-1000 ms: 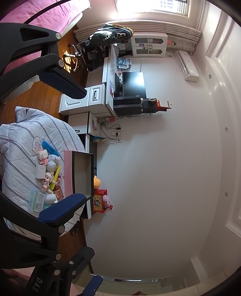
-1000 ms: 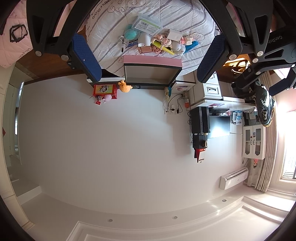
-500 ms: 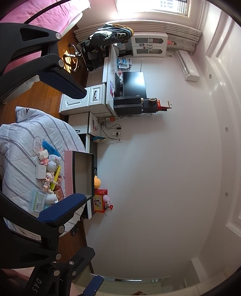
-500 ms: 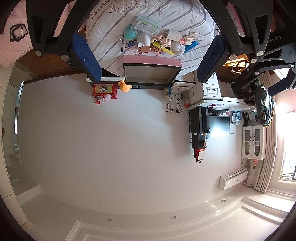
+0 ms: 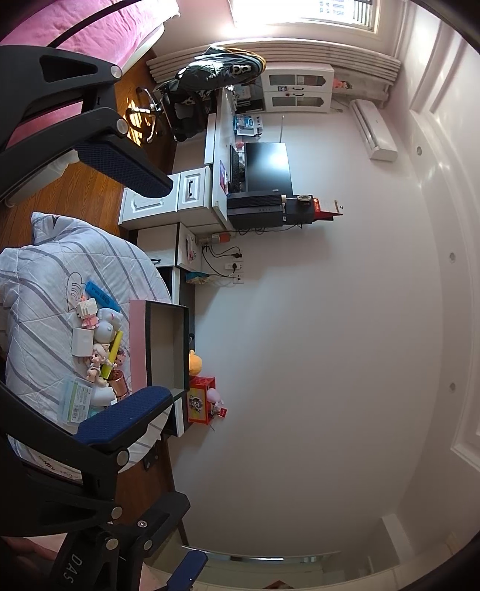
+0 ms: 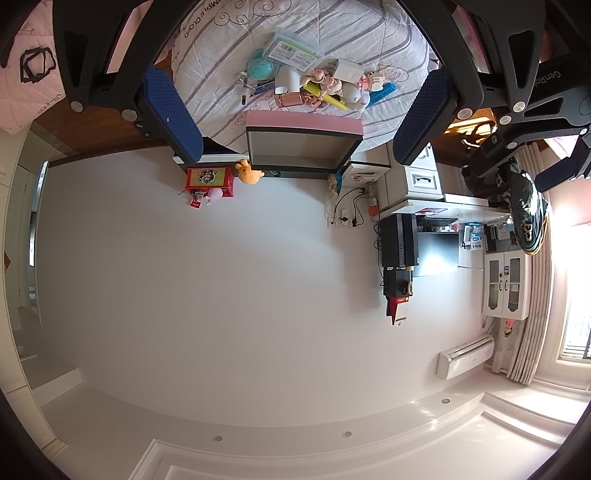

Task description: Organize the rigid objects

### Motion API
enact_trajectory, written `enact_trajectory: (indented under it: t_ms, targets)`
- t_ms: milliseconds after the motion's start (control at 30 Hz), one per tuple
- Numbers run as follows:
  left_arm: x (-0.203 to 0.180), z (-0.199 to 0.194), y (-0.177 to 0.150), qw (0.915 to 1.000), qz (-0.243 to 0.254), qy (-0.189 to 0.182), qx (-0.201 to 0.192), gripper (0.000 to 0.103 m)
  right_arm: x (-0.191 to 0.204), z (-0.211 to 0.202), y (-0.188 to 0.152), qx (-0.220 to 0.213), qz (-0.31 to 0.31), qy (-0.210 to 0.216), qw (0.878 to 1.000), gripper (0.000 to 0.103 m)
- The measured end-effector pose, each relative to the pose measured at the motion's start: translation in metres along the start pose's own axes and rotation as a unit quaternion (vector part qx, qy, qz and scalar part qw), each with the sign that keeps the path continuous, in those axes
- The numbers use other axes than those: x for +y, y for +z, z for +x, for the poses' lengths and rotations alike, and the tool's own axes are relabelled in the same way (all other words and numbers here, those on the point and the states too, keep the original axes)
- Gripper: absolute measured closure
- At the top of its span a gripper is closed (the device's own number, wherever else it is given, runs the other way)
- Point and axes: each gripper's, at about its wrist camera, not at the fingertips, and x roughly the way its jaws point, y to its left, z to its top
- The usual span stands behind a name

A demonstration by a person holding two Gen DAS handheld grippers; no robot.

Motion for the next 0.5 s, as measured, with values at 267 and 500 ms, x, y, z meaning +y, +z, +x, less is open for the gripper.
enact_trajectory:
  t_ms: [267, 500]
  targets:
    - [-0.0005, 0.0011, -0.0003, 1.0, 0.0, 0.002, 0.0, 0.0, 0.0002, 0.0001, 0.0, 0.001, 0.0, 0.0, 1.0, 0.0]
    - [0.0001, 0.0014, -0.0014, 1.0, 0.0, 0.003, 0.001, 0.0, 0.0005, 0.0012, -0.0011, 0.002, -0.001, 0.0, 1.0, 0.0]
